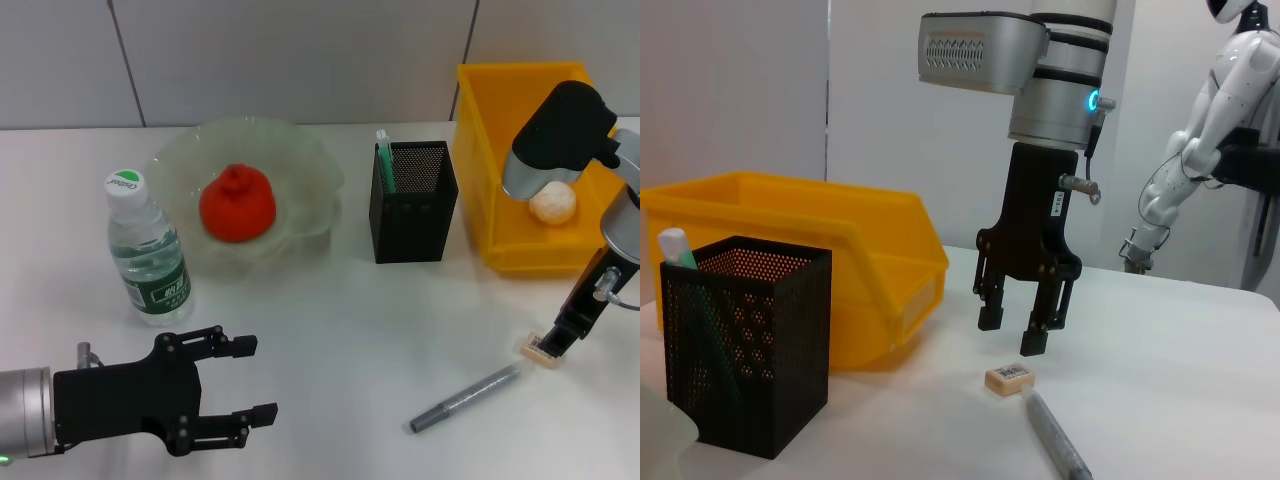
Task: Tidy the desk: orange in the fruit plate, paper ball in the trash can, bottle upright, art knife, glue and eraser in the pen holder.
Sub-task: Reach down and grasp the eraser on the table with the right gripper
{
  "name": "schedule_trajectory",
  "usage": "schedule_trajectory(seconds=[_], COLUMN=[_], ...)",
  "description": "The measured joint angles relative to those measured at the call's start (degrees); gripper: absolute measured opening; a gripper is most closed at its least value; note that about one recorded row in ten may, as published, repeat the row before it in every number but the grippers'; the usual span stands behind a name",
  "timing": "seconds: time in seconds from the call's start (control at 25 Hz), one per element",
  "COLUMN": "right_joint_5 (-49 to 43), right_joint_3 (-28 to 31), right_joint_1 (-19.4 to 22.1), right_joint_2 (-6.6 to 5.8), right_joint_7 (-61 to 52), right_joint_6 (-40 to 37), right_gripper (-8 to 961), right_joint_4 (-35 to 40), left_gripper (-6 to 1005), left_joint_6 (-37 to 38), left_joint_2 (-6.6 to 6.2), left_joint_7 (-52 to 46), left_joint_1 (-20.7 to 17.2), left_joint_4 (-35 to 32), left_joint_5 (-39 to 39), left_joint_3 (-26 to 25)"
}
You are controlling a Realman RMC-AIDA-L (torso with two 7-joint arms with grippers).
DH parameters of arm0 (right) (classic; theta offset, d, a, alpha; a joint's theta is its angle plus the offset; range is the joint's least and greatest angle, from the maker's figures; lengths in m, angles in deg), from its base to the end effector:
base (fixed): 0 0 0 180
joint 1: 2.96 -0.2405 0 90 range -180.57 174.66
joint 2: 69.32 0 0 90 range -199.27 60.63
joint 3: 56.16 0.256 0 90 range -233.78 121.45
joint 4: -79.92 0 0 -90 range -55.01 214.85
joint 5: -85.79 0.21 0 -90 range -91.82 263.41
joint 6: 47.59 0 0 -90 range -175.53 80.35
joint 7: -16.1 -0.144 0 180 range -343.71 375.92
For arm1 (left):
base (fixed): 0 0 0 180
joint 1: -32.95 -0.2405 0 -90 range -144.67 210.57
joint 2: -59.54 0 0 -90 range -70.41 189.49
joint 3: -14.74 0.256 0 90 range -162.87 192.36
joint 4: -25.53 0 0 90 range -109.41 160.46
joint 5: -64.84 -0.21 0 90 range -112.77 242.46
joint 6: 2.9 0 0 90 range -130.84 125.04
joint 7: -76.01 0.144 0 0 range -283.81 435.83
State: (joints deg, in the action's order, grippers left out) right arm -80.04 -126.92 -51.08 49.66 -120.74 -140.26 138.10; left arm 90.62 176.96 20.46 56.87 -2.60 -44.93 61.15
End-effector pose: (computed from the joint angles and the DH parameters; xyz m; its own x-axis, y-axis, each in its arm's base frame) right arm 0.2027 0.3838 0.0066 0.6238 -0.6118 0.4865 -0.4191 -0.7872 -0.4524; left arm -0.2910 0.2723 -0.0248 0.8508 0.1479 0.5043 0.2493 -0.9583 -0.1395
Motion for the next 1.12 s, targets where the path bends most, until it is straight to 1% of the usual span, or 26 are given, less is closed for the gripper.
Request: schedule_trajectory(seconds=[0.12, 0.36, 0.48, 0.68, 1.12], right_joint_5=[-0.02, -0.01, 0.09, 0.30, 0.66], right_joint_3=[0.00, -0.41, -0.73, -0.79, -0.79], right_joint_1=[0.00, 0.02, 0.03, 0.04, 0.01], right_joint_2=[0.01, 0.03, 0.03, 0.08, 0.27], right_joint_7=[0.12, 0.34, 0.35, 0.38, 0.74], right_joint_6=[0.65, 1.61, 1.96, 2.46, 2.83], right_gripper=[606, 607, 587, 481, 478], right_joint_4=[-0.49, -1.71, -2.19, -2.57, -3.20], left_gripper=[782, 781, 781, 782, 781], left_joint_6=[0.05, 0.09, 0.13, 0.30, 0.52], left_joint_2=[0.04, 0.08, 0.08, 0.08, 0.02], left_joint_7=[0.00, 0.00, 0.00, 0.00, 0.00], left_joint_1=[-0.16, -0.29, -0.30, -0.29, -0.37], left_joint_4=[0.00, 0.00, 0.00, 0.00, 0.00], left_joint_5=[0.00, 0.05, 0.11, 0.18, 0.35], left_joint_3=[0.00, 0.00, 0.00, 0.00, -0.07])
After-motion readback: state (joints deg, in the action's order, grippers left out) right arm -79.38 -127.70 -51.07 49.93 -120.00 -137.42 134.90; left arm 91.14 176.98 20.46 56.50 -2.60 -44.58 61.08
